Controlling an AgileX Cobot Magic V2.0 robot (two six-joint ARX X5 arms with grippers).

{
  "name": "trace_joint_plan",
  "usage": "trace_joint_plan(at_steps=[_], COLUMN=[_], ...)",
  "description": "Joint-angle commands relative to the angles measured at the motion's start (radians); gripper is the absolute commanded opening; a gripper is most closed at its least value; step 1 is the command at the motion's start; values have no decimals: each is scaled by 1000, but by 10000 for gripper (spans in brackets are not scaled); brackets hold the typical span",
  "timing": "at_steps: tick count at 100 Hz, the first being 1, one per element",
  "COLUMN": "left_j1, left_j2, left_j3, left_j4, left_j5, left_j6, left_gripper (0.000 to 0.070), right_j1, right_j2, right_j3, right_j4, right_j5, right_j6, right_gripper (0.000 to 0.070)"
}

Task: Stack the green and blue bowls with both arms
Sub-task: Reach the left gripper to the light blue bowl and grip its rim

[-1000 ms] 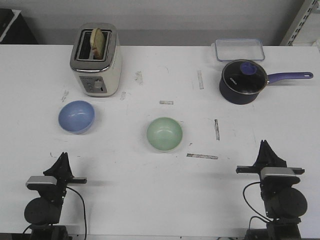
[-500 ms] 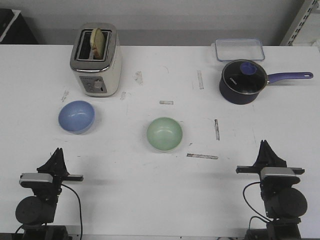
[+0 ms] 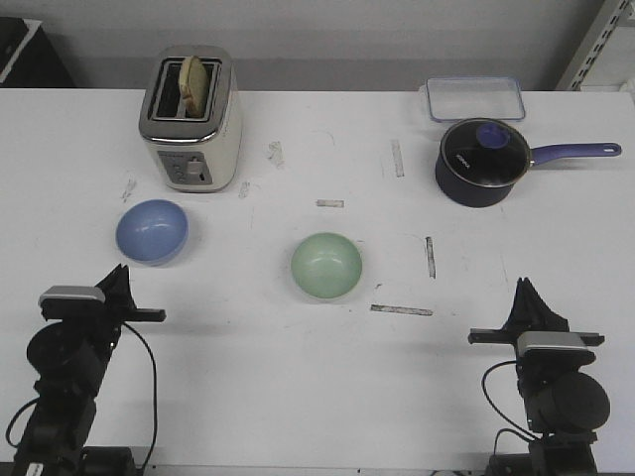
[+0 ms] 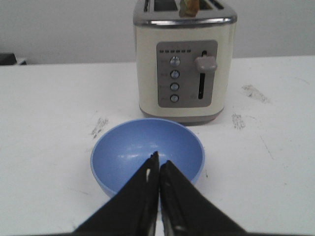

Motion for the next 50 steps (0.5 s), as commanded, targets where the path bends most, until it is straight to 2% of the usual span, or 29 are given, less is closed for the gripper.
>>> trace_joint_plan(at_steps=[1, 18, 45, 50], left_j1=[1, 1, 31, 37], left_j2=[82, 263, 496, 531], left_j3=[55, 186, 400, 431], left_j4=[8, 2, -201, -233], left_j5=[-3, -3, -6, -4], left_j6=[-16, -22, -197, -201], left_gripper=[3, 3, 2, 2], right_j1=[-2, -2, -2, -2], right_j2=[0, 0, 0, 0], right_j3=[3, 3, 3, 3], right_j4=[15, 15, 15, 15], right_j5=[-2, -2, -2, -2], right_j6=[-4, -4, -4, -4], right_gripper=[11, 11, 11, 11])
